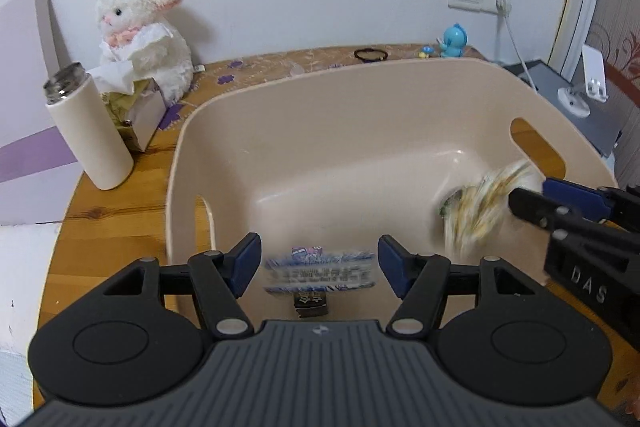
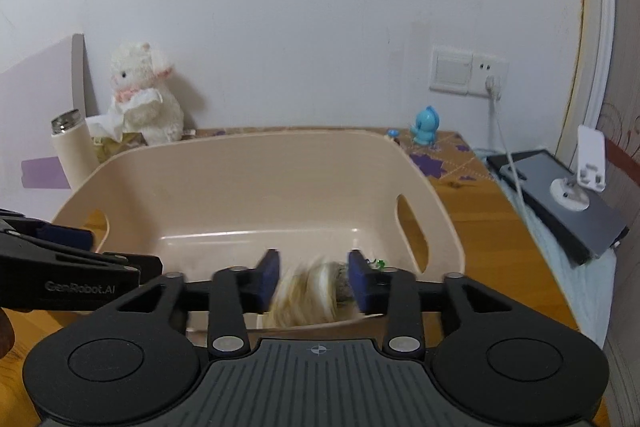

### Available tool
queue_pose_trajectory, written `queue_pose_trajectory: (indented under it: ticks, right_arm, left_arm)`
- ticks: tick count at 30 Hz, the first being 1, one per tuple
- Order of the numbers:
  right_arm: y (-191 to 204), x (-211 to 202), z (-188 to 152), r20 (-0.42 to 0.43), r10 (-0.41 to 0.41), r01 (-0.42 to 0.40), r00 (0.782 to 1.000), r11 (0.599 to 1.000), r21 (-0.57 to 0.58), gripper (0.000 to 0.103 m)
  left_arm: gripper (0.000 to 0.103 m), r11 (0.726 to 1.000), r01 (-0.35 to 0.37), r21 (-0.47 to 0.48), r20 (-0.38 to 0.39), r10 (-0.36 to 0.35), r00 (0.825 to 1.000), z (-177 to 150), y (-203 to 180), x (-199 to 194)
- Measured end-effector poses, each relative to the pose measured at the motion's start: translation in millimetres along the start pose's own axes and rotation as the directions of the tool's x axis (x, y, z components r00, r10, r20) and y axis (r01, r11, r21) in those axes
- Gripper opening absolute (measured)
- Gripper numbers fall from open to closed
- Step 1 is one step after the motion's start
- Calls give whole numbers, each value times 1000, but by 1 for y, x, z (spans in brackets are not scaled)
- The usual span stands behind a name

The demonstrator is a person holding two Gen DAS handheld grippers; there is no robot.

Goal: Organize objects
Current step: 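Carry both items over the basket and release them inside, then grasp the orange toy with the left tool while the right tool grasps the figurine keychain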

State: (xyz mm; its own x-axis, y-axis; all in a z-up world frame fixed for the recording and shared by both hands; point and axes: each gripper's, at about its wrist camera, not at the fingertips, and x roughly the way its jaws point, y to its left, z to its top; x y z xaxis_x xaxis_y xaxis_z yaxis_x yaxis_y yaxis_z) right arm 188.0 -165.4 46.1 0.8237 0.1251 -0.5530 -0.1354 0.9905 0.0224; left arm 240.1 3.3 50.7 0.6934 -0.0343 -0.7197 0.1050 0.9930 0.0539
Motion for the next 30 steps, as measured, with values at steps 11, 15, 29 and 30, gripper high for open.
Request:
queue_pose_trajectory:
  ticks: [11,15,29,30]
  right_arm:
    - [1,-57,-9,67,14,-12,998,1000,-29,69]
    - [-1,-70,-18,75,20,-17,997,999,-37,74]
    - [-17,-64,-62,-38,-4,2,999,998,-69,78]
    - [-19,-61,-66,-49,-10,7,999,998,-68,78]
  left_arm:
    - [89,999,16,-38,114,-12,993,-13,2,-66]
    - [90,999,10,-33,150,-5,989,-26,-3,-89]
    - [90,1000,0,-8,92,1,996,-80,-19,-91]
    - [90,1000,4,-8,76,-4,997,-85,-20,-88]
